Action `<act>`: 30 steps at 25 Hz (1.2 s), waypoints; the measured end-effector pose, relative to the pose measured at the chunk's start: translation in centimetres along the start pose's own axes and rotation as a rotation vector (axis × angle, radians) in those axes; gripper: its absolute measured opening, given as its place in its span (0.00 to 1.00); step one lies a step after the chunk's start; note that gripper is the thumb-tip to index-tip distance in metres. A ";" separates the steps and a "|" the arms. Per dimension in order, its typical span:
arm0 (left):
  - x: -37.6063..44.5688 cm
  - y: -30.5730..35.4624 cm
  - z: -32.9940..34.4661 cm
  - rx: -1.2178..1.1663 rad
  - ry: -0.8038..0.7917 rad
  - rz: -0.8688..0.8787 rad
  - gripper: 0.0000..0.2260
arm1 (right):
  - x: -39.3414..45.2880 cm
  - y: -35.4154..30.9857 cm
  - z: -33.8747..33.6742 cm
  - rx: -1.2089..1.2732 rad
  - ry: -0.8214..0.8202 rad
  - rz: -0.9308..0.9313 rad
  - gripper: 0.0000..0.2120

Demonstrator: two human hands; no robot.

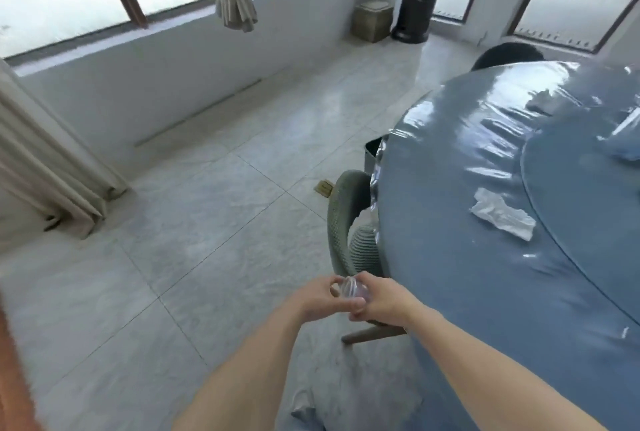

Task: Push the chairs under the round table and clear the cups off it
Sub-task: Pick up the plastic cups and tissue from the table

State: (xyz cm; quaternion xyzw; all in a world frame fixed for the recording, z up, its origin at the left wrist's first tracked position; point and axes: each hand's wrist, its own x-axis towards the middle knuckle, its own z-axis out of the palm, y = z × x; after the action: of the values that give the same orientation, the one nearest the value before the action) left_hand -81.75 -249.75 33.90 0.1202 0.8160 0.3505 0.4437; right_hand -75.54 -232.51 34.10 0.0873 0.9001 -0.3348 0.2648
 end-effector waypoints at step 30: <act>33.7 32.3 17.3 1.091 -0.255 0.478 0.45 | -4.8 29.9 -12.3 0.408 0.761 1.025 0.33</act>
State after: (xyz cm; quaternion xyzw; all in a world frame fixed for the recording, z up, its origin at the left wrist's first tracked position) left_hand -90.94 -201.23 28.03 0.5513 0.7686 -0.0455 0.3214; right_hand -66.60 -201.69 27.79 0.6639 0.6942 -0.2762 0.0326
